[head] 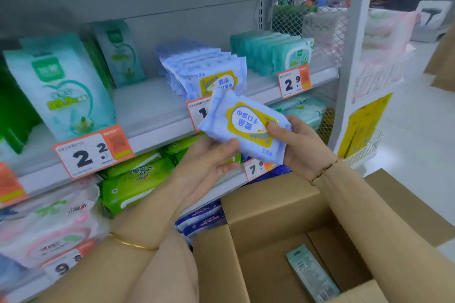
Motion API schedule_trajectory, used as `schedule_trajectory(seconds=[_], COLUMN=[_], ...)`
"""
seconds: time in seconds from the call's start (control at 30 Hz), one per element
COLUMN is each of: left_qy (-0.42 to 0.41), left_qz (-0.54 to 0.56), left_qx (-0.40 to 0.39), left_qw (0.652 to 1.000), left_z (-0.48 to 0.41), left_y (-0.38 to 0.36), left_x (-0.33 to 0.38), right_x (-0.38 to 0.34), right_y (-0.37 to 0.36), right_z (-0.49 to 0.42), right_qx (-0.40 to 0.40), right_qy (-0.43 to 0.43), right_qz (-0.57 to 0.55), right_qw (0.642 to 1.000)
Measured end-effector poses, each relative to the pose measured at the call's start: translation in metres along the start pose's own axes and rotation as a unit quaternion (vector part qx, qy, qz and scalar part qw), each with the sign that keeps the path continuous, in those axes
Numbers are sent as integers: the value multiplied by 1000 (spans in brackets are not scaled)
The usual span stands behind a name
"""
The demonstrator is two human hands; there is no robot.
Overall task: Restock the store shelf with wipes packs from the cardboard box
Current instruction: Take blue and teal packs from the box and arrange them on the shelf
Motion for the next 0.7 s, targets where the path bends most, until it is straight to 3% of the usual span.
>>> schedule_trajectory(seconds=[0.07, 0.13, 0.27, 0.37, 0.53, 0.7], left_qy=[-44, -56, -36, -49, -23, 3], left_qz=[-34, -60, -197, -280, -263, -306], left_qx=[52, 84, 50, 46, 83, 100], left_qw=[997, 993, 978, 958, 961, 947], left_z=[-1, -2, -5, -6, -4, -1], left_y=[4, 7, 2, -5, 5, 9], left_x=[9, 23, 53, 73, 92, 101], right_x=[6, 2, -23, -36, -40, -45], right_y=[-9, -15, -28, -44, -45, -52], right_z=[1, 1, -11, -20, -31, -44], right_qx=[-11, -40, -78, -99, -54, -56], right_qy=[-35, -52, -8, 20, 13, 15], right_qz=[5, 87, 143, 106, -46, -65], right_qw=[999, 994, 987, 989, 997, 996])
Point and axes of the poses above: each hand's wrist, its own z-axis away from the middle knuckle, its own y-axis out of the back of the hand, x = y × z, the point moved 8 cm from there along -z, towards the middle knuckle, and after that the axes turned 9 degrees about y, right-handed, at the moved point
